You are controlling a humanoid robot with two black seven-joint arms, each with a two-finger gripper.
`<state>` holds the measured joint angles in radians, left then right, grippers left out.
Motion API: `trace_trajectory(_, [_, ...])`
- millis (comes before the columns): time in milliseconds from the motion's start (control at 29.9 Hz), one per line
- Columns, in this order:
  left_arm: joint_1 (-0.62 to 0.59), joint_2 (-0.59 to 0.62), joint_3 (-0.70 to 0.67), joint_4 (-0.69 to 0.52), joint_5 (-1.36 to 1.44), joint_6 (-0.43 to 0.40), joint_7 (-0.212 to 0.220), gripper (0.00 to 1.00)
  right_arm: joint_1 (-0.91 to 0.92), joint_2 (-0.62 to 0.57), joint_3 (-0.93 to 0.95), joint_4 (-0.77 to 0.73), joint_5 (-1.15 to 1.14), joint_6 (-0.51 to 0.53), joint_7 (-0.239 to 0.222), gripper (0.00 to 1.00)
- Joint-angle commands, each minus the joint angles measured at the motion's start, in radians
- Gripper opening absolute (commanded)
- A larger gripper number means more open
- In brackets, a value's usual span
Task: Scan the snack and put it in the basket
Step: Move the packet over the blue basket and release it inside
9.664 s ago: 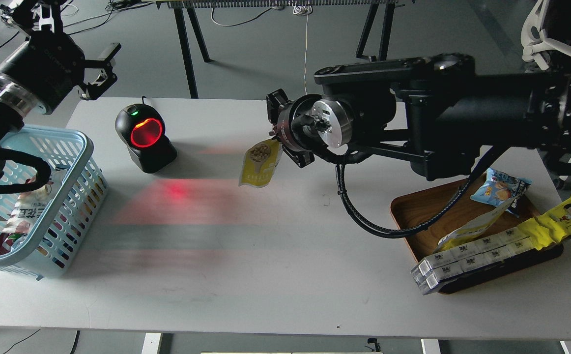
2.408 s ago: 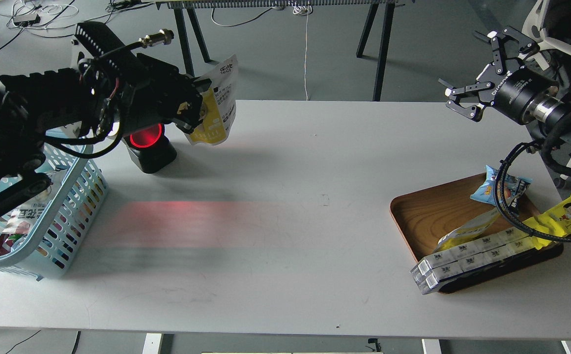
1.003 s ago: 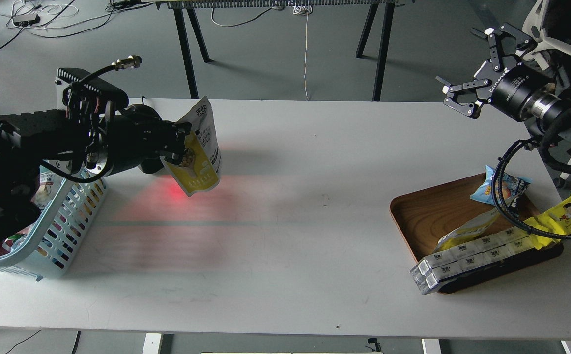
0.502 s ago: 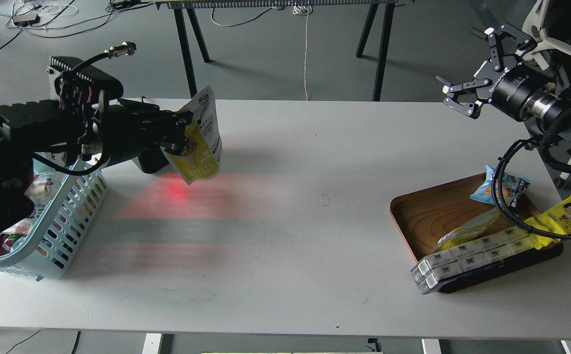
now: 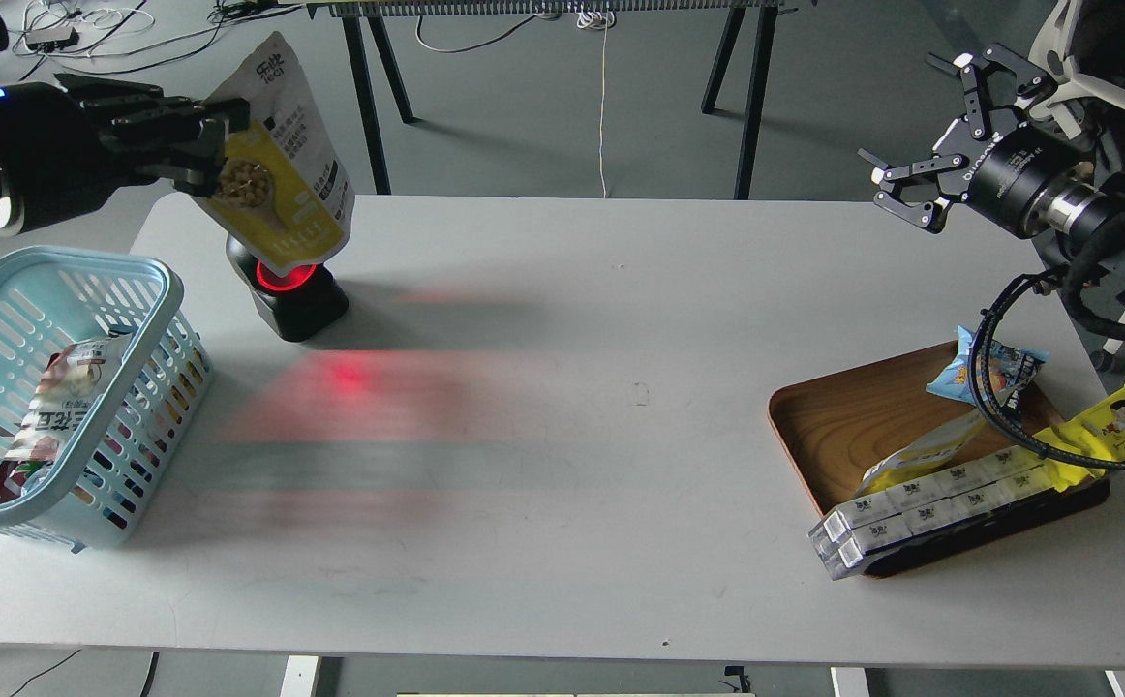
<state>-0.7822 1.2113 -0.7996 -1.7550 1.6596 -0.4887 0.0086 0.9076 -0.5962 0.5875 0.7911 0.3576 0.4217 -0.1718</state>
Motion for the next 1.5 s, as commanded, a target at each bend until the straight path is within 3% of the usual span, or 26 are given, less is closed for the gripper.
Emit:
trace_trajectory(0, [0.0, 0.095, -0.023, 0.029, -0.012, 0.0, -0.073, 0.0, 0.008, 0.007, 0.002, -0.003, -0.006, 0.0, 0.0, 0.97])
trace_trajectory(334, [0.001, 0.266, -0.012, 0.235, -0.032, 0.0, -0.265, 0.0, 0.01, 0.015, 0.002, -0.004, -0.006, 0.0, 0.0, 0.97])
trace_trajectory(635, [0.004, 0.274, 0.063, 0.454, -0.032, 0.0, -0.38, 0.0, 0.01, 0.015, 0.0, -0.004, -0.006, 0.002, 0.0, 0.97])
trace_trajectory(869, [0.004, 0.294, 0.21, 0.522, -0.032, 0.002, -0.436, 0.0, 0.01, 0.015, 0.0, -0.004, -0.008, 0.0, 0.0, 0.97])
trace_trajectory(1037, [0.004, 0.313, 0.325, 0.549, -0.035, 0.091, -0.472, 0.0, 0.011, 0.015, 0.002, -0.004, -0.025, 0.0, 0.0, 0.97])
trace_trajectory(1471, [0.004, 0.344, 0.465, 0.532, -0.077, 0.147, -0.497, 0.0, 0.01, 0.021, 0.0, -0.004, -0.026, 0.002, 0.0, 0.97])
